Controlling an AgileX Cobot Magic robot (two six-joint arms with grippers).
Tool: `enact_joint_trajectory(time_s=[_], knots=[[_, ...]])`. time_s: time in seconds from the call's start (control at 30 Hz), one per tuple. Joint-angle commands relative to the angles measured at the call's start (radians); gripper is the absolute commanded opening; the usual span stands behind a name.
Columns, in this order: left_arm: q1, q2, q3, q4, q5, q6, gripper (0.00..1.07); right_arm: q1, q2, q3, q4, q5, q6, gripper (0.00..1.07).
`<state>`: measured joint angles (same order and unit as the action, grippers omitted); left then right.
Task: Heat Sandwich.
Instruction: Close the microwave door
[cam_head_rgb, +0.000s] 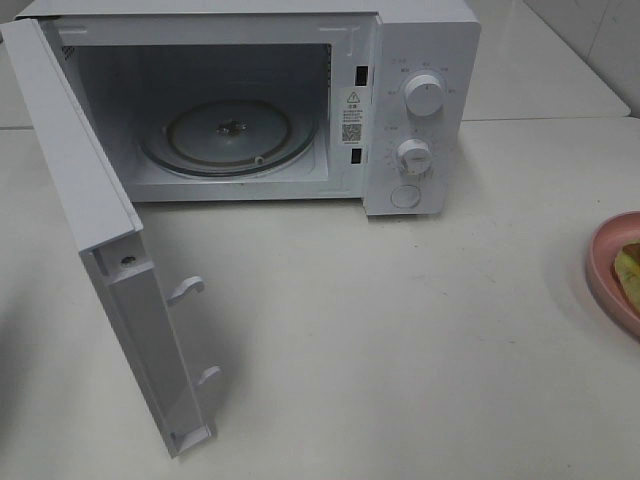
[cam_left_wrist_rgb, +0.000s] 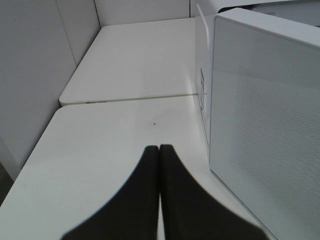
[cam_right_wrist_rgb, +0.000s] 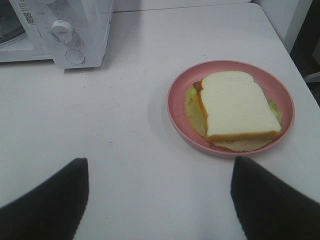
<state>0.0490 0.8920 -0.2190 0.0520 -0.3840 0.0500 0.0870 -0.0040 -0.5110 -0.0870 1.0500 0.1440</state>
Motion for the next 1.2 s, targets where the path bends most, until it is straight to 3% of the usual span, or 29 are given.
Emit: enact_joint_trajectory(time_s=[0.03, 0.33, 0.7, 1.03, 1.2], knots=[[0.000, 0.065, 0.000, 0.037, -0.132, -0.004, 0.00, -0.007, -0.026, 0.003, -0.001, -0.010, -0.006, 0.75], [-0.032, 0.323, -0.045, 0.046, -0.289, -0.038, 0.00, -0.007, -0.026, 0.003, -0.001, -0.010, -0.006, 0.75], [-0.218, 0.558, -0.172, 0.145, -0.339, -0.034, 0.00, -0.007, -0.026, 0.003, -0.001, -0.010, -0.006, 0.75], [-0.333, 0.667, -0.287, 0.145, -0.348, -0.034, 0.00, -0.007, -0.026, 0.003, -0.001, -0.010, -0.006, 0.75], [-0.388, 0.709, -0.337, 0.092, -0.345, -0.029, 0.00, -0.007, -0.026, 0.003, -0.001, -0.010, -0.006, 0.75]])
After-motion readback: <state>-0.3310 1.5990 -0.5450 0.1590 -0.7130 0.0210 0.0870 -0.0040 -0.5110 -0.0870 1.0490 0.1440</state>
